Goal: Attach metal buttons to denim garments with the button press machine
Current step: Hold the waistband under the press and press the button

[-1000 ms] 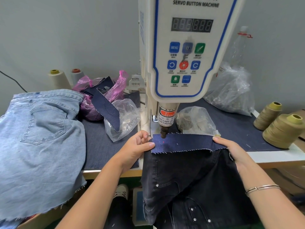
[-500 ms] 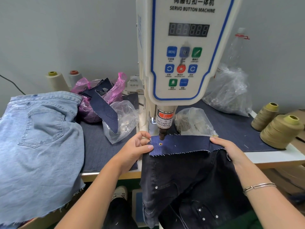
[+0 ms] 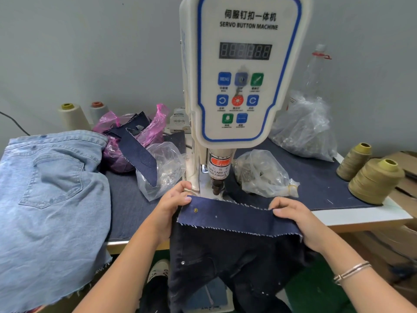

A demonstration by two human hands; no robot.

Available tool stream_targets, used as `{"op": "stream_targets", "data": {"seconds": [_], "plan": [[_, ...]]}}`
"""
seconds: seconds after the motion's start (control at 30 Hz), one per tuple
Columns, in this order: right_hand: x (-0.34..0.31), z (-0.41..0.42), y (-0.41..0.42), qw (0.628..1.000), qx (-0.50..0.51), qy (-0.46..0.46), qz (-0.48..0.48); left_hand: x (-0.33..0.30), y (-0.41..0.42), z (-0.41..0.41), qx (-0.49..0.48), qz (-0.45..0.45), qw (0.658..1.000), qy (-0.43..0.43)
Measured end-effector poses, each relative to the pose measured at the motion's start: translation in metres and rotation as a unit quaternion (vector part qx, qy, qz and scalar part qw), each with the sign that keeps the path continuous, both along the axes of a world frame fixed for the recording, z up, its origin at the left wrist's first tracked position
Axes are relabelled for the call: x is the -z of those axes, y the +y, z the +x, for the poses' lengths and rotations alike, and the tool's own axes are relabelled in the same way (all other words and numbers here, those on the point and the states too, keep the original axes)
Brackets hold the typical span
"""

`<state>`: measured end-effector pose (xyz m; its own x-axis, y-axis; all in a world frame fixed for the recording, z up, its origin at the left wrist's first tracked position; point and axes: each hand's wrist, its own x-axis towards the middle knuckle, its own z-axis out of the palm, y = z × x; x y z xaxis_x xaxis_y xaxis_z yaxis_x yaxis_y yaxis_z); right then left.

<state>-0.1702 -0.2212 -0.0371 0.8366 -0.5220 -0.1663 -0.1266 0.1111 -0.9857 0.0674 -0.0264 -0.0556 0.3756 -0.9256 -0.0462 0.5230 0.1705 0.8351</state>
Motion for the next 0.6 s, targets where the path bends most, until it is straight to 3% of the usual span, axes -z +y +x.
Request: {"op": "stream_targets", "data": {"seconds": [0.07,0.2,0.3,0.33,0.4,0.5,0.6], "plan": [[-0.002,0.001,0.006,0.996,-0.051,0.033,-0.059,0.001,0.002,0.004,-0.022,-0.016,0.998,0.056],[-0.013,0.004,0.016,0.976,-0.090,0.093,-0.177,0.001,0.001,0.012,-0.134,-0.015,0.987,0.083],[-0.030,0.011,0.005,0.972,0.070,0.045,-0.219,0.000,0.001,0.018,-0.162,0.001,0.984,0.079],[-0.035,0.015,-0.005,0.946,0.142,0.044,-0.289,-0.002,0.001,0.023,-0.162,0.010,0.985,0.063],[-0.044,0.026,-0.028,0.850,0.205,0.113,-0.471,-0.008,0.003,0.034,-0.164,0.025,0.986,0.007],[-0.044,0.049,-0.051,0.713,0.134,0.252,-0.641,-0.005,0.008,0.048,-0.203,0.058,0.966,-0.150],[-0.036,0.076,-0.058,0.626,0.036,0.321,-0.710,0.004,0.014,0.045,-0.227,0.080,0.946,-0.218]]}}
